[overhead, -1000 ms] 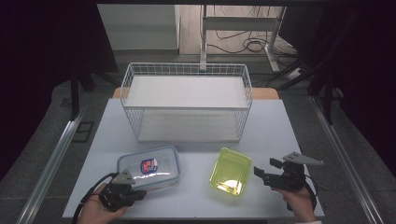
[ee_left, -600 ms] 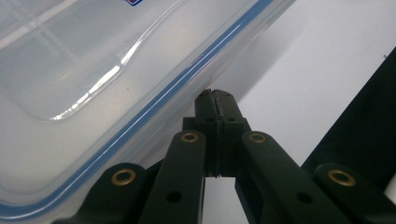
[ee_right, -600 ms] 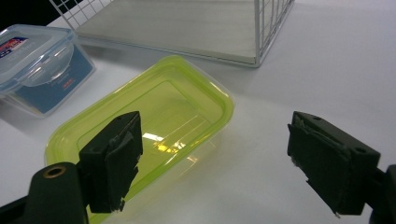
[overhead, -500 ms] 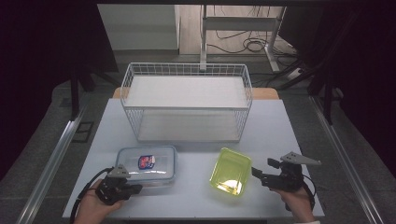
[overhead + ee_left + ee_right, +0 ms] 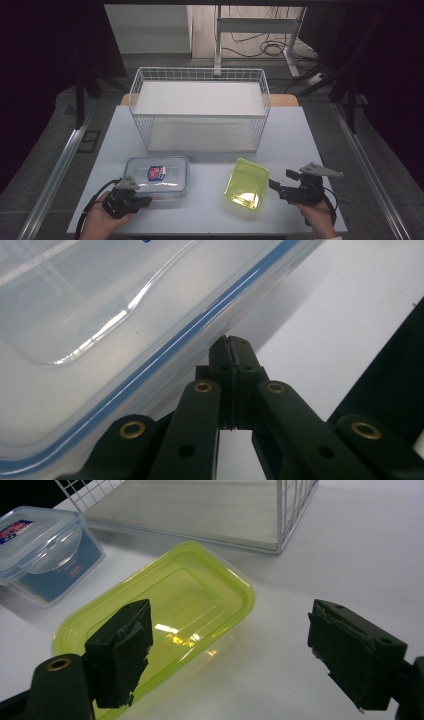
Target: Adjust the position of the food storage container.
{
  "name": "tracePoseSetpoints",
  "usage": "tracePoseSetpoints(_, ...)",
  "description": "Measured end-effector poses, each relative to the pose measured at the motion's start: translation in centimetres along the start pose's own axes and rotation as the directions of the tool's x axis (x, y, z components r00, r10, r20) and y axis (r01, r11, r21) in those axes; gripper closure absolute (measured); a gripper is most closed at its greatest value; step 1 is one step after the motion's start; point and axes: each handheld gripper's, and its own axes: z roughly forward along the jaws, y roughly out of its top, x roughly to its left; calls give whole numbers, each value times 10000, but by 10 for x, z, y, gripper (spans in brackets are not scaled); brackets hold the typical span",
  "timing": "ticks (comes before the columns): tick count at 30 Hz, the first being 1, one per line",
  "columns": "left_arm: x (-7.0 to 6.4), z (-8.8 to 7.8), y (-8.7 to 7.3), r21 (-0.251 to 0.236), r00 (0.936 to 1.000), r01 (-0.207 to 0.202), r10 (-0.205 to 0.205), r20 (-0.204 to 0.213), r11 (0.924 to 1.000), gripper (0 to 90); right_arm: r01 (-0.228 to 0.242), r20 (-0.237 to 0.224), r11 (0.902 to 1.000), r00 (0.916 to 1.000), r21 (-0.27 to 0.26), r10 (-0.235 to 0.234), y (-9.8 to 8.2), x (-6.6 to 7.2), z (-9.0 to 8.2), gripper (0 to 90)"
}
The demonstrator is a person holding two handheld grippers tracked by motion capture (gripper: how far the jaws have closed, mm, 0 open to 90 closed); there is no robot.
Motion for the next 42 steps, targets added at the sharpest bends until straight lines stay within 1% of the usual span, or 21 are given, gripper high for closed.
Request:
tracePoseSetpoints(6,-2,-2,0,-40,10000,-87,87,24,10000,900,23,-53,10000,10000,-7,-23,1,2,0,182)
tracePoseSetpoints(8,-6,-8,1,-163,9994,-153,158,295,9997,900,18,-43,10000,10000,-89,-19,1,2,-2,179)
tracePoseSetpoints(10,-10,-17,3,-501,9982,-189,217,555,9986,894,22,-24,9997,10000,-232,-23,2,3,-3,177)
tracePoseSetpoints(12,-13,-30,5,-1010,9988,-167,212,435,9947,875,24,49,9989,10000,-469,-22,4,6,-4,176)
tracePoseSetpoints(14,-13,-40,7,-1627,9998,68,-37,189,9866,786,32,-9,9978,10000,-660,-33,6,9,-5,172)
tracePoseSetpoints(15,-12,-45,7,-1829,9999,133,-149,-74,9830,748,47,-26,9975,10000,-705,-49,6,11,-5,172)
tracePoseSetpoints(16,-12,-49,8,-1978,9991,244,-307,-291,9799,704,64,-55,9973,10000,-735,-68,7,14,-5,172)
tracePoseSetpoints(17,-12,-49,8,-1978,9991,244,-307,-291,9799,627,82,-113,9973,9999,-727,-91,8,17,-5,173)
tracePoseSetpoints(18,-8,-56,10,-2198,9954,673,-806,-524,9732,507,106,-167,9972,9998,-738,-119,9,21,-5,173)
tracePoseSetpoints(20,-4,-61,11,-2420,9913,986,-1166,-612,9653,388,110,-240,9973,9996,-727,-127,12,26,-5,172)
tracePoseSetpoints(21,-4,-61,11,-2420,9913,986,-1166,-612,9653,322,110,-240,9973,9996,-727,-127,12,26,-5,172)
tracePoseSetpoints(22,2,-66,13,-2541,9861,1309,-1522,-659,9583,259,159,-393,9974,9991,-706,-187,16,35,-4,172)
tracePoseSetpoints(23,2,-66,13,-2541,9861,1309,-1522,-659,9583,231,195,-419,9972,9989,-725,-226,17,38,-4,170)
tracePoseSetpoints(24,9,-70,16,-2595,9792,1674,-1910,-686,9511,197,197,-510,9973,9984,-705,-233,19,43,-3,169)
tracePoseSetpoints(26,18,-72,19,-2719,9706,2069,-2321,-636,9398,176,191,-661,9978,9975,-640,-234,23,49,-1,167)
tracePoseSetpoints(27,20,-72,20,-2743,9686,2168,-2414,-590,9369,165,224,-701,9982,9972,-548,-262,25,54,2,166)
tracePoseSetpoints(29,26,-71,21,-2713,9670,2296,-2508,-456,9347,162,313,-765,9986,9965,-422,-344,27,61,7,166)
tracePoseSetpoints(31,31,-68,22,-2789,9641,2444,-2636,-329,9287,161,511,-846,9984,9950,-241,-530,29,69,14,169)
tracePoseSetpoints(34,34,-66,19,-2830,9617,2568,-2734,-201,9241,167,766,-964,9971,9924,-32,-766,32,82,24,171)
tracePoseSetpoints(41,38,-65,15,-2804,9583,2758,-2857,58,9194,166,844,-1132,9963,9901,130,-824,34,93,33,173)
tracePoseSetpoints(42,39,-66,15,-2895,9557,2904,-2915,402,9121,162,851,-1119,9963,9903,149,-829,34,94,34,174)
